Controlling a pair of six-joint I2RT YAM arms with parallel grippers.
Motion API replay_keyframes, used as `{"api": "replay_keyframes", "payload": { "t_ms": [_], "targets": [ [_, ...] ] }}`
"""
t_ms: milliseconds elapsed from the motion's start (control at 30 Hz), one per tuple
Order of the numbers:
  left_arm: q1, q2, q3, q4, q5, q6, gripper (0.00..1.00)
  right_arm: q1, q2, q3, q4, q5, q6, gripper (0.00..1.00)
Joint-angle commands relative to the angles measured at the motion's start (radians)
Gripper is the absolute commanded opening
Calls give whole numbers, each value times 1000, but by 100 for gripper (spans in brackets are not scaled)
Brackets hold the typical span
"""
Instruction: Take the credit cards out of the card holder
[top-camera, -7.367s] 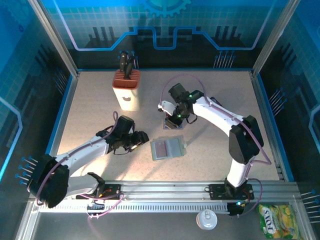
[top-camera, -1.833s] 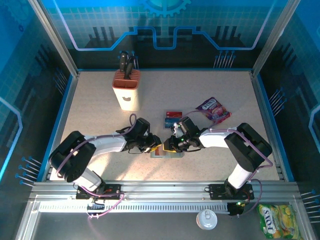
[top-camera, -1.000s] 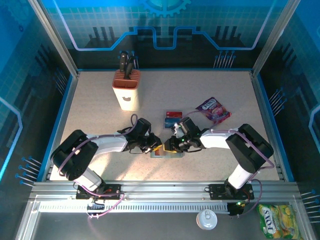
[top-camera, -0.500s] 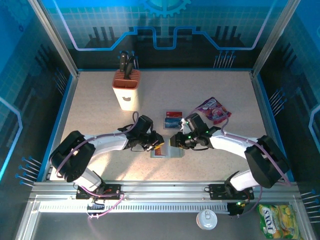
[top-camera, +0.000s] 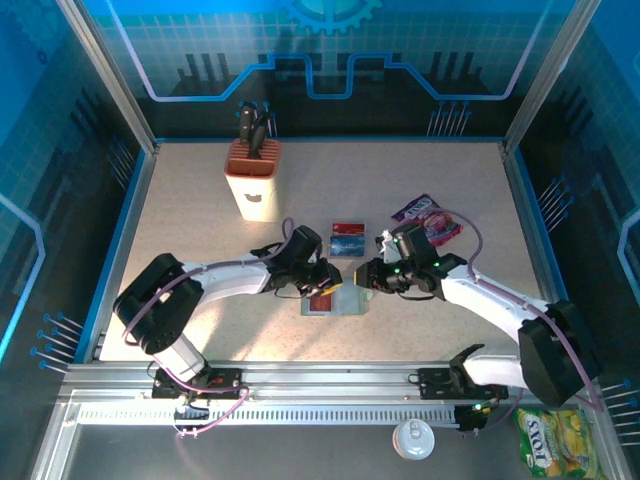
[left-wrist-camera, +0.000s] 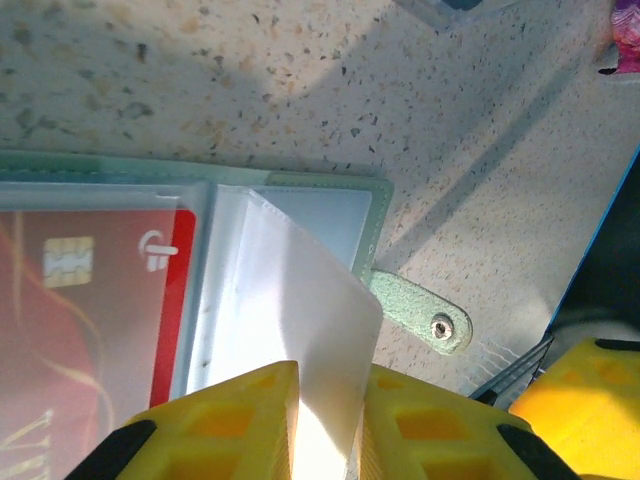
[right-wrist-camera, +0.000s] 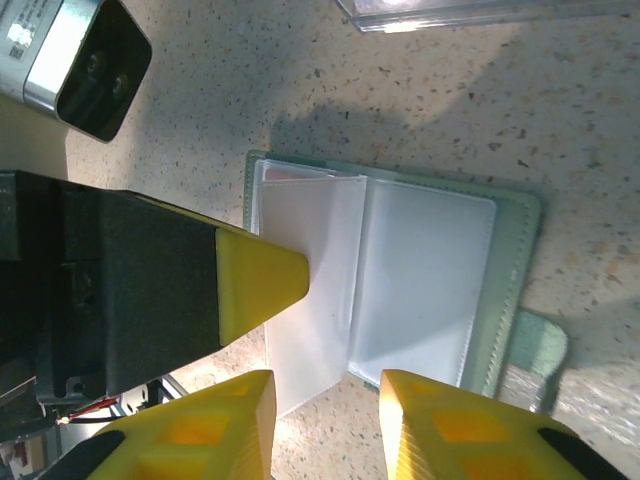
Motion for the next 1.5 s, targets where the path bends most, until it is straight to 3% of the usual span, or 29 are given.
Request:
{"api": "replay_keyframes", "payload": {
  "t_ms": [0,367,800,1467],
  "targets": [
    [-13,38,46,-29,28,20,22,-23,-42,-25,-50,3,-20,34],
    [-43,140,129,-8,53,16,22,-56,-115,-54,-92,-1,-27,35],
    [-45,159,154,-24,56,34,33,-59,-126,-65,-90,-9,-13,35],
    [48,-14,-44,5,41,51,32,28,15,11,-33,-11,27,35]
  ]
}}
